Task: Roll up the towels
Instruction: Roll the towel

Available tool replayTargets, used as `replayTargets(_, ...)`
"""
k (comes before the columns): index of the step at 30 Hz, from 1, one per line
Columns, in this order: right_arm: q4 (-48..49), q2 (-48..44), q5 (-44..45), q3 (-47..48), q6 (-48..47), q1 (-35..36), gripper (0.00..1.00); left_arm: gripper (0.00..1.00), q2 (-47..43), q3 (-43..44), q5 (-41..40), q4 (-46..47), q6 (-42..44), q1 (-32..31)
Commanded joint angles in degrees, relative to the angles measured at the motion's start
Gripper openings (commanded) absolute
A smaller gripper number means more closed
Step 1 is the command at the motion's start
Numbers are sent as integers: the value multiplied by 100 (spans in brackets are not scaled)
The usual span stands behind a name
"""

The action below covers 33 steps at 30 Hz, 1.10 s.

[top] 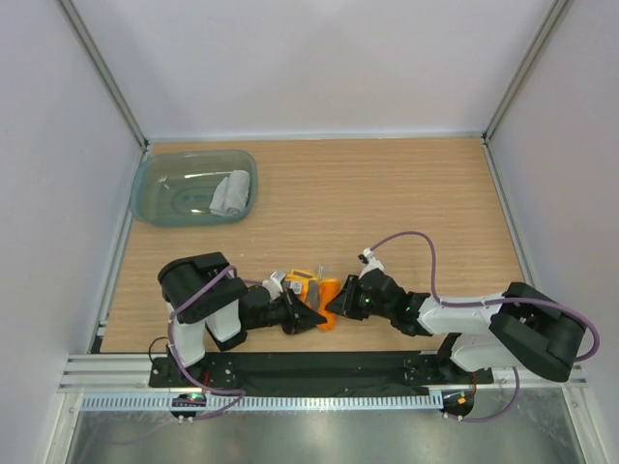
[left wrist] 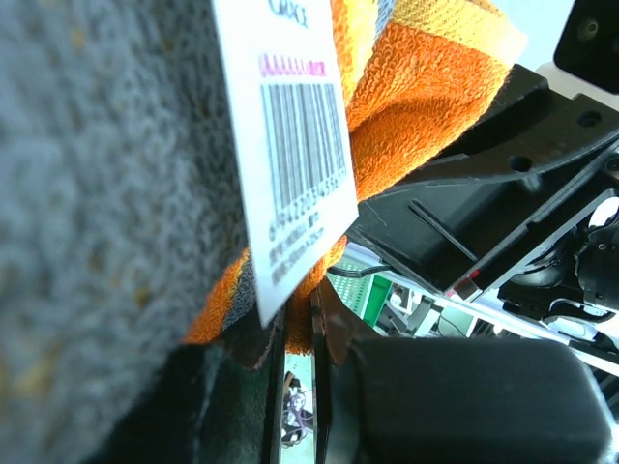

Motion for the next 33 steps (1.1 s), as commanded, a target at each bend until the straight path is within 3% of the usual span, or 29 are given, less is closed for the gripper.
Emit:
replayTargets(1, 18, 21, 362, -39, -52, -6, 16, 1, 124, 18, 209, 806, -154, 19)
replayTargets(3, -316, -32, 608, 40, -16, -15, 9, 7, 177, 62, 279, 815, -128, 11)
replayTargets(4, -701, -93, 679, 162, -25, -6, 4, 16, 195, 62, 271, 806, -84, 19)
replayTargets(7, -1509, -190, 889, 470, -34, -6, 1, 28, 186, 45, 270, 815, -23, 19)
replayTargets(10, -2204, -243, 987, 752, 10, -6, 1, 32, 204, 80, 288, 789, -5, 19)
replayTargets(21, -3946, -209, 1435, 1631, 353, 205, 1, 34, 20, 202, 183, 324, 179, -60)
replayTargets(24, -4369, -129, 1532, 1965, 344, 249, 1, 34, -506, 334, 113, -641, 530, -112)
replayTargets(26, -4632, 11, 1576, 2184, 335, 267, 1, 34, -980, 439, -89, -1852, 969, -217)
replayTargets(28, -4791, 134, 1593, 2352, 344, 293, 1, 33, -1919, 851, -326, -3906, 1382, -305)
replayTargets(30, -4861, 204, 1576, 2422, 361, 302, 1, 34, -2901, 1621, -1175, -5724, 2190, -586)
replayTargets(31, -4862, 240, 1541, 2483, 379, 319, 1, 35, -3134, 1887, -1589, -7325, 2453, -718)
replayTargets(32, -4862, 301, 1515, 2519, 397, 328, 1, 35, -3310, 2108, -2437, -7950, 2761, -928)
replayTargets(33, -4853, 319, 1497, 2545, 449, 337, 1, 35, -3573, 2327, -2741, -8452, 2903, -1026)
